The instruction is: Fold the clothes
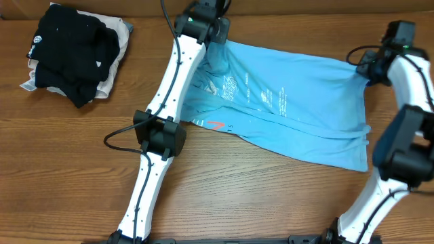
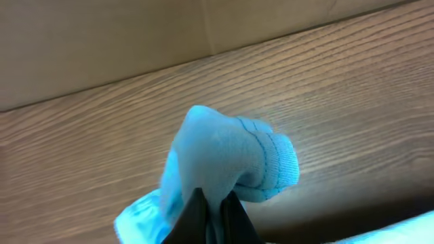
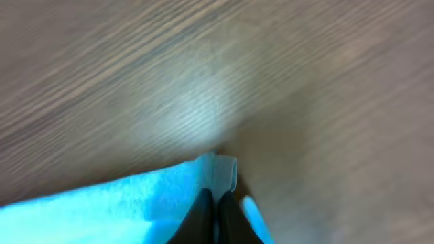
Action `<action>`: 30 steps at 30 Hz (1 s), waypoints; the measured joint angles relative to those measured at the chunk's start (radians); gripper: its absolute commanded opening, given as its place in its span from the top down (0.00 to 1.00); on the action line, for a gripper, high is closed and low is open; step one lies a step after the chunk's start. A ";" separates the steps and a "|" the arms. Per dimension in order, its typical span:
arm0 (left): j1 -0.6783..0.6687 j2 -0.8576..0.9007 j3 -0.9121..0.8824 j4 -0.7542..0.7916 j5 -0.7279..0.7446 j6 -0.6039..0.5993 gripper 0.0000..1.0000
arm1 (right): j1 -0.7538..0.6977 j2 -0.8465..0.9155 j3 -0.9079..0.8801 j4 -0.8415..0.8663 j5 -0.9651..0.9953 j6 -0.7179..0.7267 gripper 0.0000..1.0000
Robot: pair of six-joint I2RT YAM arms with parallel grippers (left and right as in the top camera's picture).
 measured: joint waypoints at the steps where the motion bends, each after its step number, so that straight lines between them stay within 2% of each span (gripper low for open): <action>1: 0.000 -0.012 0.000 -0.021 0.000 0.000 0.96 | -0.004 -0.036 0.002 -0.040 -0.016 0.009 0.96; 6: 0.000 -0.040 0.005 -0.130 0.000 0.000 0.96 | -0.018 -0.117 0.008 -0.210 -0.063 0.029 0.96; 15: 0.004 -0.041 0.006 -0.357 0.000 -0.001 0.96 | -0.047 -0.124 0.008 -0.423 -0.110 0.055 0.96; 22: 0.006 -0.041 0.006 -0.568 0.000 -0.004 0.96 | -0.064 -0.124 0.007 -0.508 -0.129 0.059 0.96; 30: 0.006 -0.043 -0.014 -0.578 0.017 -0.019 0.96 | -0.080 -0.131 -0.180 -0.453 -0.128 0.059 0.96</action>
